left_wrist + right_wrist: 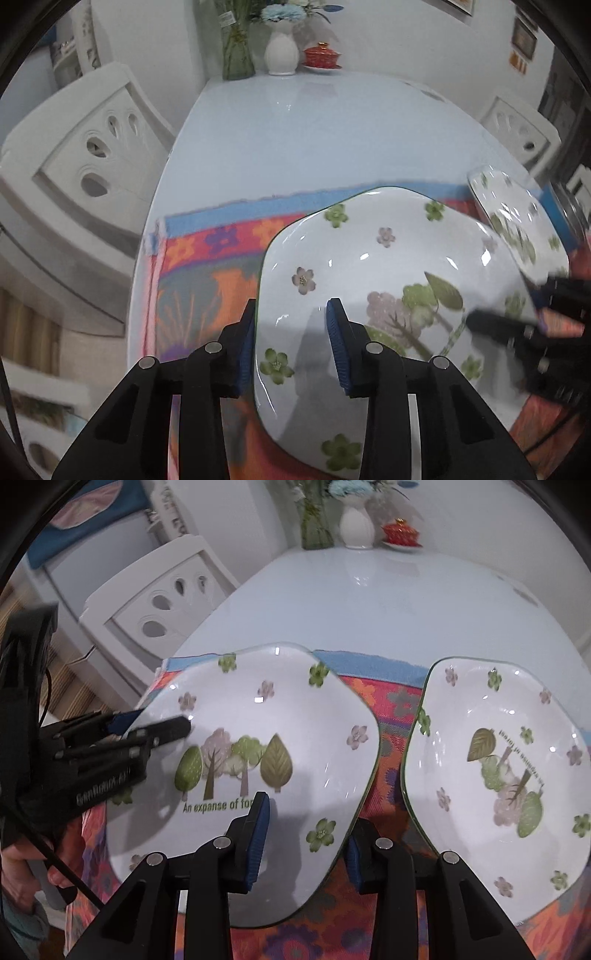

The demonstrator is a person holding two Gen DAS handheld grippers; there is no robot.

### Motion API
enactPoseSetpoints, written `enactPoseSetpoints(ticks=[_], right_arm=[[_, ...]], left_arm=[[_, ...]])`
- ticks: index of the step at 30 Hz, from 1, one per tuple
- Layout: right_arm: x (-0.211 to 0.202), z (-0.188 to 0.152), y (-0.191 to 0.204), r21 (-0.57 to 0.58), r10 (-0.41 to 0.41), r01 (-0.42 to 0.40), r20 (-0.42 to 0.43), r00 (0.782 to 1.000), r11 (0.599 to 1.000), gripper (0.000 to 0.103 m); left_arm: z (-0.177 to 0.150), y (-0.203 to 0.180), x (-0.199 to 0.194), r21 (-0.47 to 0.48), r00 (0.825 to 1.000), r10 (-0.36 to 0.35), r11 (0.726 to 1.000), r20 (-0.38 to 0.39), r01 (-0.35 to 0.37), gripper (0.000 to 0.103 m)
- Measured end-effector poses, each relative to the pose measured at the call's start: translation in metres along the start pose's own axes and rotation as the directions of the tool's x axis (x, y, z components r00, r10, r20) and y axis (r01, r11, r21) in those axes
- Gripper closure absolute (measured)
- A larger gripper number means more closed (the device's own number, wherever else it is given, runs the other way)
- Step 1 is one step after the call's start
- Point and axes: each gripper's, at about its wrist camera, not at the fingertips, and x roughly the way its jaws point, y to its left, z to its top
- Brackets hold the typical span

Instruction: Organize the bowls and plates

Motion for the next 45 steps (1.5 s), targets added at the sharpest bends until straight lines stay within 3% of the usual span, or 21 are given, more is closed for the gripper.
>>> enactPoseSetpoints(ticks=[4, 8, 14, 18, 30, 37, 45], right_arm=[[-0.015, -0.012, 0.008, -0.055, 0.026, -0.027, -0.013, 1.000, 0.998, 0.067], [-0.035, -0.030, 0.023, -0.122, 0.044, -0.046, -0.017, 0.999, 0.991, 0.067], [-0.077, -0.055, 0.030, -0.108, 0.073, -0.073, 0.004, 0.997, 0.992, 0.067], [-0.103, -0.070, 0.048, -0.156, 0.055, -0.048, 0.044, 0.997, 0.987, 0.068], [-0.183, -0.134, 0.066, -0.132, 0.033, -0.020, 0.095, 0.995, 0.991, 0.068], [-0.208, -0.165, 0.069, -0.108, 0.044, -0.034, 0.088, 0.995, 0.994, 0.068], [-0.212, -0.199, 0.079, -0.129, 0.020, -0.011, 0.061, 0.998, 0.992, 0.068]], left_arm=[[-0.019, 0.002, -0.021, -0.056, 1.000, -0.019, 0.998, 0.009, 0.020, 0.070], [-0.027, -0.004, -0.041, -0.063, 0.999, 0.019, 0.998, 0.034, -0.017, 0.070], [-0.046, -0.013, -0.088, -0.074, 0.997, 0.019, 0.997, 0.081, -0.013, 0.070], [-0.061, -0.023, -0.116, -0.077, 0.994, 0.020, 0.997, 0.111, -0.012, 0.070], [-0.105, -0.055, -0.191, -0.073, 0.982, 0.000, 0.997, 0.191, 0.014, 0.070], [-0.127, -0.068, -0.215, -0.082, 0.978, -0.007, 0.996, 0.210, 0.025, 0.070], [-0.156, -0.077, -0.215, -0.087, 0.985, -0.006, 0.996, 0.171, 0.021, 0.070]])
